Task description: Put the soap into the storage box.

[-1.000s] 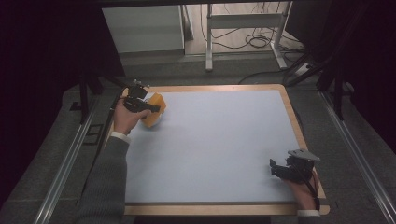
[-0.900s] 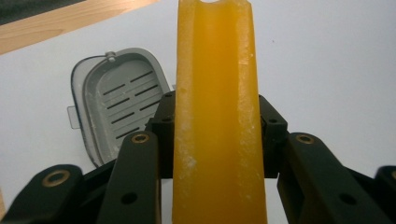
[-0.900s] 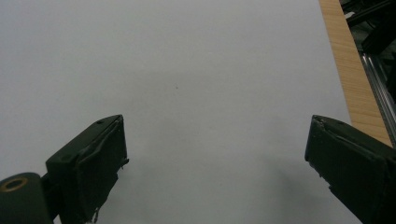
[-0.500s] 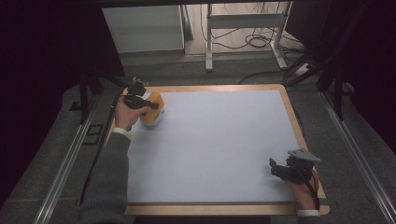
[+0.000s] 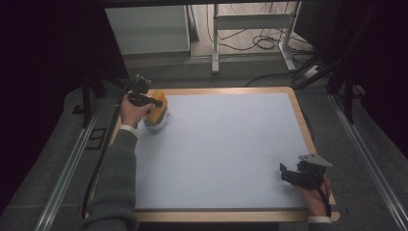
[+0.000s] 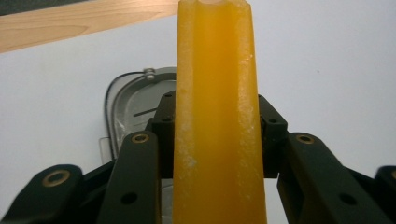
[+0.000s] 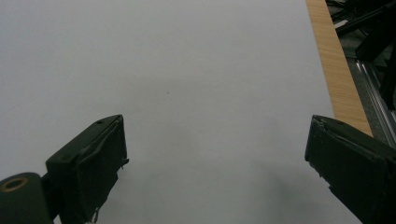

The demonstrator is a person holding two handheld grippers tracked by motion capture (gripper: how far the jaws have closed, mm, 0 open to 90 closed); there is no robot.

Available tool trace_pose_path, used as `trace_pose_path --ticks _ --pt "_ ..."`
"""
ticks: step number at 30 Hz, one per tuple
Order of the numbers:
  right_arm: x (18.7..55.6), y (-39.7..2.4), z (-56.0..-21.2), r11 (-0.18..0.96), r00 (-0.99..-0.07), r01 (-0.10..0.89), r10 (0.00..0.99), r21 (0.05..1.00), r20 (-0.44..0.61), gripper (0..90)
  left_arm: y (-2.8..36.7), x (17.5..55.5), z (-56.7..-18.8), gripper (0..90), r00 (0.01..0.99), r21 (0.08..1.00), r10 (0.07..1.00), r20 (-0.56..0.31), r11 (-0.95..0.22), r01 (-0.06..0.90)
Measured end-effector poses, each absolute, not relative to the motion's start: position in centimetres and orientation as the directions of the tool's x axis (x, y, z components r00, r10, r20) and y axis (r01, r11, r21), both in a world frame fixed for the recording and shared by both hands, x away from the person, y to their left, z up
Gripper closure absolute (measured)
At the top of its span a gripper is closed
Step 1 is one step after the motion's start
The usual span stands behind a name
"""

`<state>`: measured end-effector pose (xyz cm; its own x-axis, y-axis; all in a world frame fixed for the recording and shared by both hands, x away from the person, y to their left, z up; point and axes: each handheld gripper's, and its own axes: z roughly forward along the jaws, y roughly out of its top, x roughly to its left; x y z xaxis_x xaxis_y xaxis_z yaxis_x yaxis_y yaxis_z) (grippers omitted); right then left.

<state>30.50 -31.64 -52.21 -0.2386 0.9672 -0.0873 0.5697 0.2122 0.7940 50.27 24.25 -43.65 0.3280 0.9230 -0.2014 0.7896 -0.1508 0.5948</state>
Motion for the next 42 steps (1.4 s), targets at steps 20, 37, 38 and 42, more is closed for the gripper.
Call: trace_pose_path --ticks 20,37,38,42 --pt "30.6 -31.8 -52.4 0.214 -0.234 0.579 0.968 0.787 -0.091 5.7 24.9 51.4 -46.2 60.9 0.261 0.559 0.943 -0.204 -0.107 0.822" --pt "30.6 -31.6 -52.5 0.222 -0.241 0.579 0.966 0.784 -0.096 5.7 25.5 49.6 -44.0 24.0 0.251 0.62 0.958 -0.138 -0.114 0.776" --pt "30.6 -31.6 -52.5 0.223 -0.241 0.58 0.966 0.783 -0.097 5.7 25.4 49.4 -43.8 22.8 0.251 0.623 0.958 -0.137 -0.114 0.774" --pt "30.6 -31.5 -52.5 0.222 -0.242 0.579 0.966 0.785 -0.095 5.7 25.3 48.2 -42.9 20.8 0.29 0.658 0.948 -0.135 -0.133 0.741"
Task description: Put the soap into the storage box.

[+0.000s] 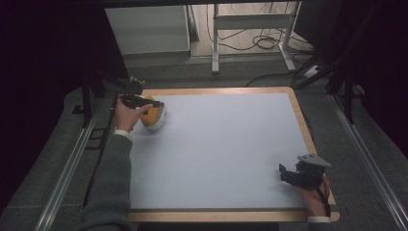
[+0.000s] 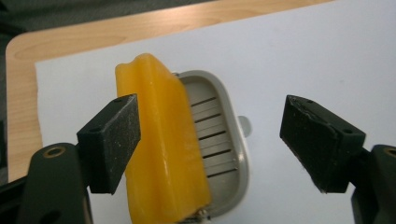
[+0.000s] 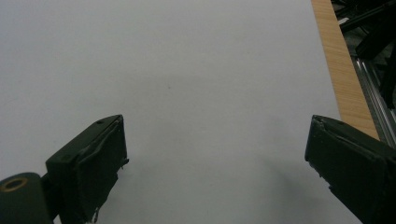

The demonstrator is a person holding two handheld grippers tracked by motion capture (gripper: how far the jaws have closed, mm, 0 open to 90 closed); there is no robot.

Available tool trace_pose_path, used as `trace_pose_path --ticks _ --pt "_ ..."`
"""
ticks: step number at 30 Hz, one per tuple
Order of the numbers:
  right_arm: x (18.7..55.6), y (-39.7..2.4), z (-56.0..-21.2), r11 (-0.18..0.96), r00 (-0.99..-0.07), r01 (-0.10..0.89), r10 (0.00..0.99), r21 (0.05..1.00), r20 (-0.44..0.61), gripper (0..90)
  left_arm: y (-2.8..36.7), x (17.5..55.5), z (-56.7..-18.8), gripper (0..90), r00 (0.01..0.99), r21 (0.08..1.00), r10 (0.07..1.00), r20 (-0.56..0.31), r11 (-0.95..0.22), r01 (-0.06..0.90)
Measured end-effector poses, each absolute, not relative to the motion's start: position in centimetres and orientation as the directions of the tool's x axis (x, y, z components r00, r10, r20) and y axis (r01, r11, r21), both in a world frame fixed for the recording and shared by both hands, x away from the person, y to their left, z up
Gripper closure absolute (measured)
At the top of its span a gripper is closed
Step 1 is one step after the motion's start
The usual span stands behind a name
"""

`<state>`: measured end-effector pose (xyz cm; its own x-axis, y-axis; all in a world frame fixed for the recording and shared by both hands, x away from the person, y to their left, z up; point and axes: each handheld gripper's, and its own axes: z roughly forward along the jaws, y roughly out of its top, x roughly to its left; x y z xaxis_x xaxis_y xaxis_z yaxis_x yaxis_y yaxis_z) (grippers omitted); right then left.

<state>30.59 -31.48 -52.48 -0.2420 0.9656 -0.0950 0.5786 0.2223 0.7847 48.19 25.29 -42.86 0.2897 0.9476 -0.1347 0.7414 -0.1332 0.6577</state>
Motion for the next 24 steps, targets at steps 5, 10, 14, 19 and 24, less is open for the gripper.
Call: trace_pose_path --ticks 5,10,14,19,24 --pt "30.6 -31.5 -52.5 0.222 -0.241 0.579 0.966 0.785 -0.095 5.7 24.9 46.3 -42.3 20.7 0.358 0.694 0.918 -0.168 -0.148 0.705" --pt "30.6 -31.4 -52.5 0.223 -0.242 0.577 0.965 0.786 -0.097 5.7 24.3 44.1 -42.3 22.2 0.429 0.709 0.887 -0.169 -0.193 0.679" --pt "30.6 -31.3 -52.4 0.226 -0.245 0.575 0.965 0.787 -0.098 5.7 23.7 42.1 -42.9 24.2 0.478 0.72 0.864 -0.16 -0.229 0.655" --pt "30.6 -31.2 -52.4 0.228 -0.251 0.573 0.963 0.787 -0.096 5.7 23.1 39.6 -44.1 25.2 0.511 0.715 0.846 -0.15 -0.264 0.647" --pt "30.6 -31.2 -52.4 0.228 -0.252 0.573 0.963 0.787 -0.095 5.7 22.6 37.4 -45.3 25.6 0.55 0.718 0.82 -0.159 -0.286 0.634"
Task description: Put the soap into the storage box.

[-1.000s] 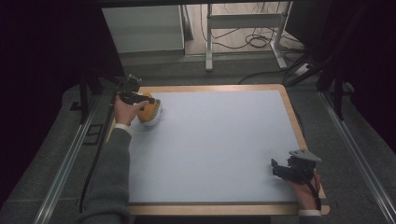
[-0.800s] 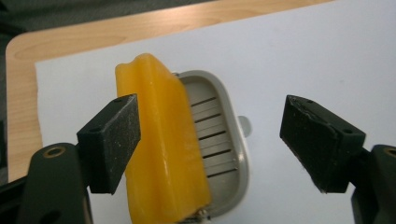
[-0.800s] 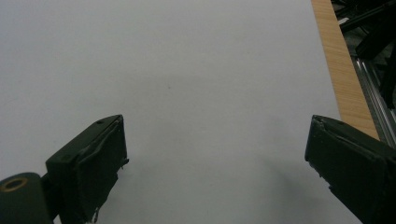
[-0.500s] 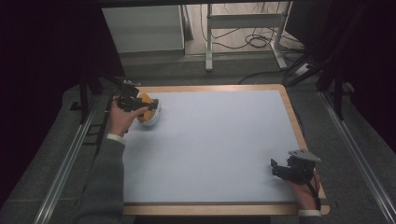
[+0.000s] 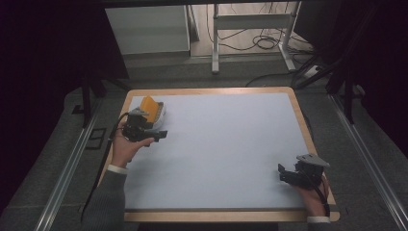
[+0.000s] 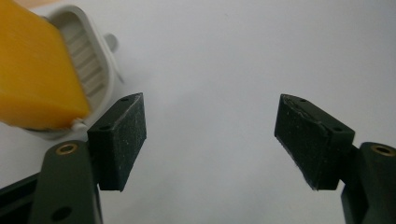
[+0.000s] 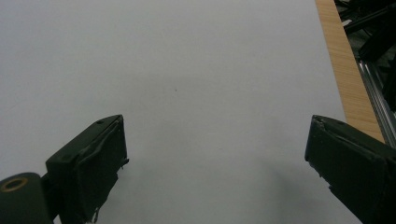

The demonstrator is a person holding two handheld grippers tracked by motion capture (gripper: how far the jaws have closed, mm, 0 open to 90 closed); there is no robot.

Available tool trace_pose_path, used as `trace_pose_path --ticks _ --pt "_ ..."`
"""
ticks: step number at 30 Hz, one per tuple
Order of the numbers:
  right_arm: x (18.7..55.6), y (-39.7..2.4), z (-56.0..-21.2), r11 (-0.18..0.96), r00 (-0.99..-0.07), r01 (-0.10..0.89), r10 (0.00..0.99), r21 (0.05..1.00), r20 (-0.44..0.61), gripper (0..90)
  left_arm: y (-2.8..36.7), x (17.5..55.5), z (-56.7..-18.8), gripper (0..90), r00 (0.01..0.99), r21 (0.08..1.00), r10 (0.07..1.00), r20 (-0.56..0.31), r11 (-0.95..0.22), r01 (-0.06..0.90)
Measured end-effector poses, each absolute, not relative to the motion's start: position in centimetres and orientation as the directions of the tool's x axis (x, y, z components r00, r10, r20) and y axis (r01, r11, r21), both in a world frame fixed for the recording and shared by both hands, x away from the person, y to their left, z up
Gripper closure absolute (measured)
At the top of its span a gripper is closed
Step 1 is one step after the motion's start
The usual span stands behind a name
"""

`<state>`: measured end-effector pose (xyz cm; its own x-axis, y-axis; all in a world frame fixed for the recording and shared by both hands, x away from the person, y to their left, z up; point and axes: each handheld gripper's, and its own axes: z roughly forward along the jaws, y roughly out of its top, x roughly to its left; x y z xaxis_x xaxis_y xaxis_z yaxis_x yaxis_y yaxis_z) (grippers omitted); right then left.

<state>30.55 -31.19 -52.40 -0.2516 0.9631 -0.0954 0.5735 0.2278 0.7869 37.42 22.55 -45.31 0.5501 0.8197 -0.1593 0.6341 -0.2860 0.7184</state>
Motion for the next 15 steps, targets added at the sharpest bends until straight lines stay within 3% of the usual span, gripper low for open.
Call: trace_pose_path --ticks 10,15 --pt "30.5 -31.1 -52.5 0.231 -0.255 0.573 0.962 0.786 -0.097 5.7 21.4 33.1 -49.1 25.7 0.567 0.713 0.791 -0.23 -0.26 0.652" --pt "30.5 -30.9 -52.4 0.236 -0.255 0.571 0.961 0.786 -0.103 5.7 21.2 32.4 -50.6 25.6 0.561 0.69 0.797 -0.223 -0.278 0.669"
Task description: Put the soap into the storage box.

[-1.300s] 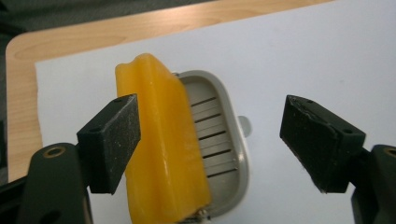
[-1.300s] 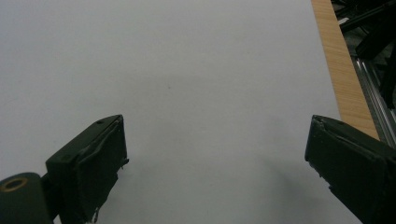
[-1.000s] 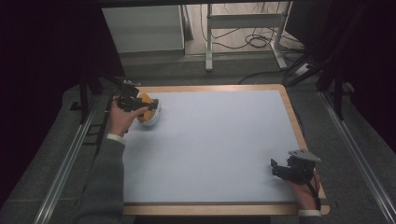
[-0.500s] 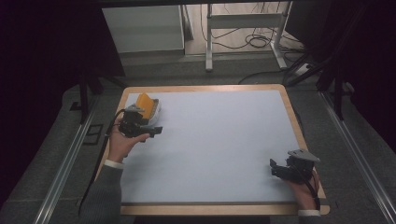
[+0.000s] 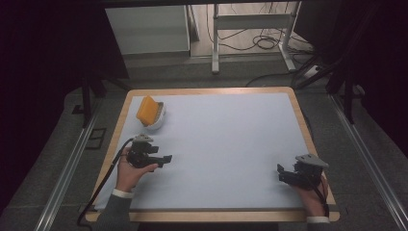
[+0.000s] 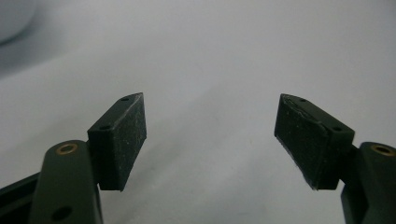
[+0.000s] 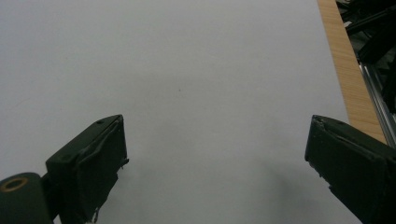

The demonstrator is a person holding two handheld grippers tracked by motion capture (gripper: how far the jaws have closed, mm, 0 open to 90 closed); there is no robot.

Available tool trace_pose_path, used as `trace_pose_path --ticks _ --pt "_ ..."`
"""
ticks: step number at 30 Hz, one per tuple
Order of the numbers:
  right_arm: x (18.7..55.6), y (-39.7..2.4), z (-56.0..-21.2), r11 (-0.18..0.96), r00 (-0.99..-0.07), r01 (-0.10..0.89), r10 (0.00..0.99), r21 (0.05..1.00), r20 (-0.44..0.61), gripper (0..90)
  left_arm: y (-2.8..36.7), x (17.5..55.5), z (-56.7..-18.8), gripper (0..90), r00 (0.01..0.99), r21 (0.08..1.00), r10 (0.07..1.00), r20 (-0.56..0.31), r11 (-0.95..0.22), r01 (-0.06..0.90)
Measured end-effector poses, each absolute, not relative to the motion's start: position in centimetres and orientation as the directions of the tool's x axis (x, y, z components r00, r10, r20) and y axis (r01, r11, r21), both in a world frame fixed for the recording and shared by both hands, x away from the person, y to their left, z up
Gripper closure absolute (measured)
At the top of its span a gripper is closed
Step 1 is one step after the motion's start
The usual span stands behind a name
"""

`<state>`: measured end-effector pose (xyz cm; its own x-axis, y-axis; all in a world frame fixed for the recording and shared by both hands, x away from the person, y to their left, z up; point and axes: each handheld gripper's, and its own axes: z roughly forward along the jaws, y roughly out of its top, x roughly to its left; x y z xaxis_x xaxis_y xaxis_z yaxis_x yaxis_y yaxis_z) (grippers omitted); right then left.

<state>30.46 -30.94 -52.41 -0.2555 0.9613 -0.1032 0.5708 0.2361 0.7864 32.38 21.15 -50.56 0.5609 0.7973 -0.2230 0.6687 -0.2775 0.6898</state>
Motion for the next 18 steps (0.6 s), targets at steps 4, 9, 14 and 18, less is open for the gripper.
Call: trace_pose_path --ticks 4,9,14,18 --pt "30.4 -31.0 -52.3 0.229 -0.245 0.564 0.964 0.794 -0.104 5.7 21.5 32.0 -51.7 25.6 0.542 0.698 0.807 -0.233 -0.25 0.672" --pt "30.3 -30.8 -52.1 0.237 -0.256 0.546 0.96 0.803 -0.109 5.7 21.8 31.9 -52.4 25.7 0.533 0.683 0.818 -0.218 -0.262 0.682" --pt "30.3 -30.8 -52.1 0.241 -0.262 0.537 0.959 0.808 -0.112 5.7 22.0 31.9 -52.4 25.6 0.53 0.693 0.819 -0.221 -0.25 0.676" --pt "30.3 -30.6 -52.0 0.241 -0.276 0.53 0.956 0.813 -0.103 5.7 21.9 31.9 -52.6 25.2 0.523 0.687 0.824 -0.216 -0.253 0.681"
